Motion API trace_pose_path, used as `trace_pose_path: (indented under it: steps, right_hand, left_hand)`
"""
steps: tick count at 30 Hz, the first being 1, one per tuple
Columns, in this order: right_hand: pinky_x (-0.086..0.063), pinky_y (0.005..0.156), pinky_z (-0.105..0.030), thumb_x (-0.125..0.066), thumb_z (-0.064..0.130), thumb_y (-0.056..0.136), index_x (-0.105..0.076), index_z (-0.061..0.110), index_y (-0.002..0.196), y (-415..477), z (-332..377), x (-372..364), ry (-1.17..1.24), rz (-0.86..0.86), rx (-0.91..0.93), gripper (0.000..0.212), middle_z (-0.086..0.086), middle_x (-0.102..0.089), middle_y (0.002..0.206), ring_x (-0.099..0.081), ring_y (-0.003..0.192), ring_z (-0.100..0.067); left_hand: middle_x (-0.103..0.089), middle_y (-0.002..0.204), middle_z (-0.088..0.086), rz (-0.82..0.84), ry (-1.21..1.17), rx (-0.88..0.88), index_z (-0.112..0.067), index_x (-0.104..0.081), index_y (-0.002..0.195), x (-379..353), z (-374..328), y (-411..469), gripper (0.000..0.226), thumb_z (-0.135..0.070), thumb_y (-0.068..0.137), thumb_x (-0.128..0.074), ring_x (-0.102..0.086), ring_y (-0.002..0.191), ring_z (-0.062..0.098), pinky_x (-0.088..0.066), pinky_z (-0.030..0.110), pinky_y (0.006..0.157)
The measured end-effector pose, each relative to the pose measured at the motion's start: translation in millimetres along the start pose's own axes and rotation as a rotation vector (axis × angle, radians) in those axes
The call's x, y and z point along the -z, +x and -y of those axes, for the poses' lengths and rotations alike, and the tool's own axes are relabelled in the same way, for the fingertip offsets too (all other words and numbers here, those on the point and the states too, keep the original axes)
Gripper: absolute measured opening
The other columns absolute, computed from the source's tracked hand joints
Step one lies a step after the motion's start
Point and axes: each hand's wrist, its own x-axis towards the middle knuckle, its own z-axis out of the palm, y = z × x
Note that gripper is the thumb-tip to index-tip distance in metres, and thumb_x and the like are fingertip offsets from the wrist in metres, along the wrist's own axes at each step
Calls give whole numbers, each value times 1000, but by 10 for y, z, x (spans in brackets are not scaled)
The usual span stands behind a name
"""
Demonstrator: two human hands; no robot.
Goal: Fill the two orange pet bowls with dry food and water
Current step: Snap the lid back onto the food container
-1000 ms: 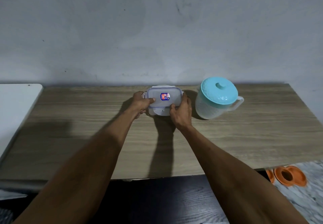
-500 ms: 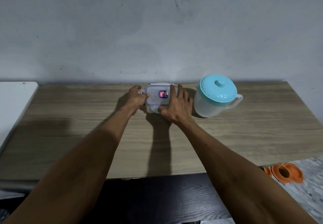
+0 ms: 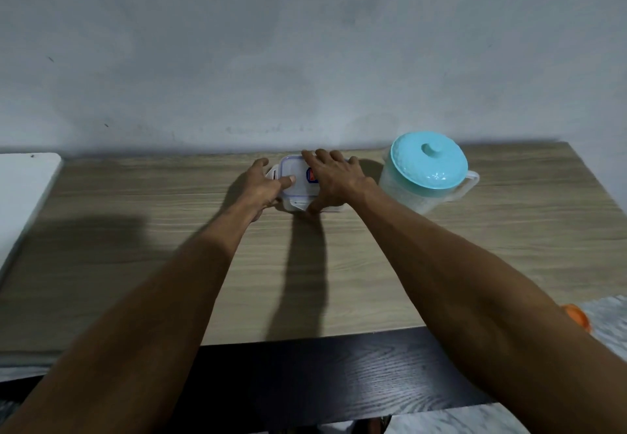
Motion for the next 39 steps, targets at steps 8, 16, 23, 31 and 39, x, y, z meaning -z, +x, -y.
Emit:
trace_pose_path:
  steps: [8, 16, 23, 31, 39]
  right_hand:
    - [-32, 104, -60, -76, 61, 62, -9, 22, 154, 42, -17, -98, -94, -86, 6, 120, -10, -32, 150, -33, 135, -37]
    - [-27, 107, -61, -77, 62, 60, -7, 23, 154, 100, -35, -74, -76, -42, 8, 124, -11, -31, 149, -30, 136, -36]
    - [-15, 118, -58, -78, 65, 62, 0, 22, 156, 39, -26, -153, 144, -49, -38, 129, -13, -12, 160, -5, 150, -35]
    - [-39, 105, -42, -55, 44, 95, -32, 6, 145, -334, 113, -536, 910, -496, -459, 68, -19, -42, 147, -43, 134, -37]
    - [-43, 100, -32, -67, 38, 89, -51, 6, 135, -323, 190, -506, 1138, -580, -631, 59, -16, -61, 130, -55, 122, -32]
  left_hand:
    - [-37, 151, 12, 35, -64, 6, -19, -24, 153, -7, 47, -40, 88, -16, 82, -76, -54, 122, 32, -58, 39, 75]
    - [-36, 152, 13, 25, -35, -14, -19, -25, 153, -41, 39, -75, 83, -15, 85, -73, -53, 123, 31, -55, 31, 66]
    - [-37, 150, 12, 1, 6, -28, -16, -28, 152, -48, 19, -122, 79, -17, 86, -72, -52, 125, 31, -57, 44, 88]
    - [-48, 137, 14, -104, 108, -107, -9, -37, 142, -101, -17, -292, 67, -23, 87, -72, -56, 115, 29, -56, 42, 89]
    - [-54, 132, 15, -178, 177, -144, -3, -40, 137, -172, -26, -448, 54, -21, 93, -65, -47, 97, 16, -33, -3, 43]
